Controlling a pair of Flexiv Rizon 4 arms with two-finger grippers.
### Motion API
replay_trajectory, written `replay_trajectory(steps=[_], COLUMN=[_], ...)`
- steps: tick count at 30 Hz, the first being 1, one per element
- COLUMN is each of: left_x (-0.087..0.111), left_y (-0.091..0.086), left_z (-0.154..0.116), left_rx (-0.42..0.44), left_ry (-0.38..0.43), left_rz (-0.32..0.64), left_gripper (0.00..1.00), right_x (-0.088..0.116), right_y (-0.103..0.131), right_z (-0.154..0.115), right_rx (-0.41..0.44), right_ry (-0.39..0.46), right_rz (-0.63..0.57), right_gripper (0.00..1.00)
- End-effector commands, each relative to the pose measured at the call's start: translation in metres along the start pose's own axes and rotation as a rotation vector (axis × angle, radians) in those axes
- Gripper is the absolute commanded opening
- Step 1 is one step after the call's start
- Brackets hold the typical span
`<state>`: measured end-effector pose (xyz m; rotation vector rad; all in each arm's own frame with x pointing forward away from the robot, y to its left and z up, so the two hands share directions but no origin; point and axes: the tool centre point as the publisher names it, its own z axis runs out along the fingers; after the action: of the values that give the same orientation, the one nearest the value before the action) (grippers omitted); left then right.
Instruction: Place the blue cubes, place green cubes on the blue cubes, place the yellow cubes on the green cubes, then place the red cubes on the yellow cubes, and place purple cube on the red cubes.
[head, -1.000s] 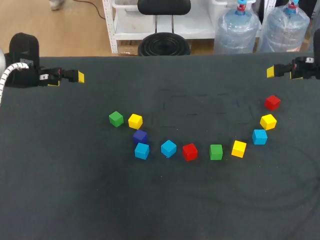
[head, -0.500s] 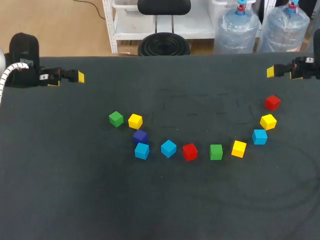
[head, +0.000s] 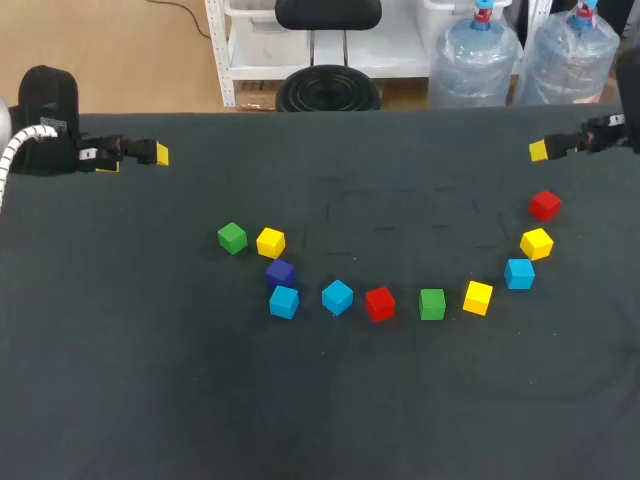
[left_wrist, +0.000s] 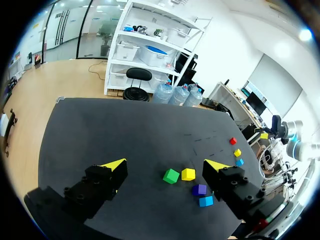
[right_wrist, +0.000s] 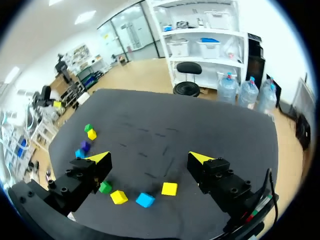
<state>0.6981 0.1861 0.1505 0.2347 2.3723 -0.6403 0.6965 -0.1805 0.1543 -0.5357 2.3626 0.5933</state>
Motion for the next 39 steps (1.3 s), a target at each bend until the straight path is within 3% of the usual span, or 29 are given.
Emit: replay_trajectory(steps=[1, 9, 17, 27, 39], left_x=[0.000, 0.000, 0.000, 0.000, 0.000], left_y=[0.000, 0.000, 0.000, 0.000, 0.000], left_z=[0.000, 0.000, 0.000, 0.000, 0.000], left_rx=[0.000, 0.000, 0.000, 0.000, 0.000], left_ry=[0.000, 0.000, 0.000, 0.000, 0.000], left_rz=[0.000, 0.000, 0.000, 0.000, 0.000], left_gripper=[1.00, 1.00, 1.00, 1.00, 1.00], right_x=[-0.005, 0.004, 0.025, 0.045, 0.046], right_y=[-0.006, -0.003, 0.007, 0.012, 0.020], right_z=[-0.006, -0.007, -0.013, -0.018, -0.012], right_rx=[-0.126, -0.219, -0.314, -0.373, -0.419], right_ry=[0.034, 0.123, 0.217, 0.325, 0.358], right_rz=[-0.086, -0.287, -0.438, -0.621, -0.742], right_gripper=[1.00, 1.00, 1.00, 1.00, 1.00])
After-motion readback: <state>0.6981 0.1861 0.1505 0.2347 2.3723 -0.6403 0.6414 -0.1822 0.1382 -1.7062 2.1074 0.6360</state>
